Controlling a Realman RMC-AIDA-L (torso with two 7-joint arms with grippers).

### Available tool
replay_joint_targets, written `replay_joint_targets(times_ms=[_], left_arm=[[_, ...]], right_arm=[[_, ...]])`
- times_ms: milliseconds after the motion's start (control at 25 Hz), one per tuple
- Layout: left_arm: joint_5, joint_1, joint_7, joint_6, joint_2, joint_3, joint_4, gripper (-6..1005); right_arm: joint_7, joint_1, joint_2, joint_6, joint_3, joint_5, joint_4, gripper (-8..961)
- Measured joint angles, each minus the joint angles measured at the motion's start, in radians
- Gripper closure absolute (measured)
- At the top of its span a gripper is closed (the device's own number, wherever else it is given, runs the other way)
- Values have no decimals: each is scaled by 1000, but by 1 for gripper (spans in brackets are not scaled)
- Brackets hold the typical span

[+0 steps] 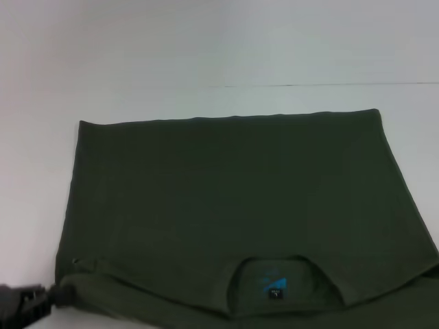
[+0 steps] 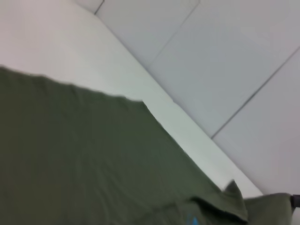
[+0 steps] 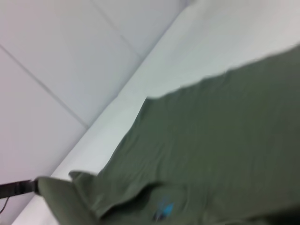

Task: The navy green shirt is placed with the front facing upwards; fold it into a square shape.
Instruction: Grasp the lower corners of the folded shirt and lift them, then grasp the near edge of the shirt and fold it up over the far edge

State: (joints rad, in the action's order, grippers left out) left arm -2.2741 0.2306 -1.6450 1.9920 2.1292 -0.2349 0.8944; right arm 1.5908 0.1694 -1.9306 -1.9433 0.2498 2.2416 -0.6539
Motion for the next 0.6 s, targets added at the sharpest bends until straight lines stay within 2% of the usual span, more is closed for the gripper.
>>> replay_joint_targets(times_ms=[160,280,440,600], left_arm=[[5,74,-14,-43,-18,74,-22,945],[6,155,-27,-123,-47,116,-79,943],[7,267,-54,-276,-76,121,-141,941],[7,361,-79,-466,-82,116,-177,939]], right_arm=[[14,88,3,38,-99,-3,4,906],[31,167,8,97,-152,-5,8,906],[59,280,14,254,-169,-6,35,905],[59,387,15,459,-157,-6,94,904]])
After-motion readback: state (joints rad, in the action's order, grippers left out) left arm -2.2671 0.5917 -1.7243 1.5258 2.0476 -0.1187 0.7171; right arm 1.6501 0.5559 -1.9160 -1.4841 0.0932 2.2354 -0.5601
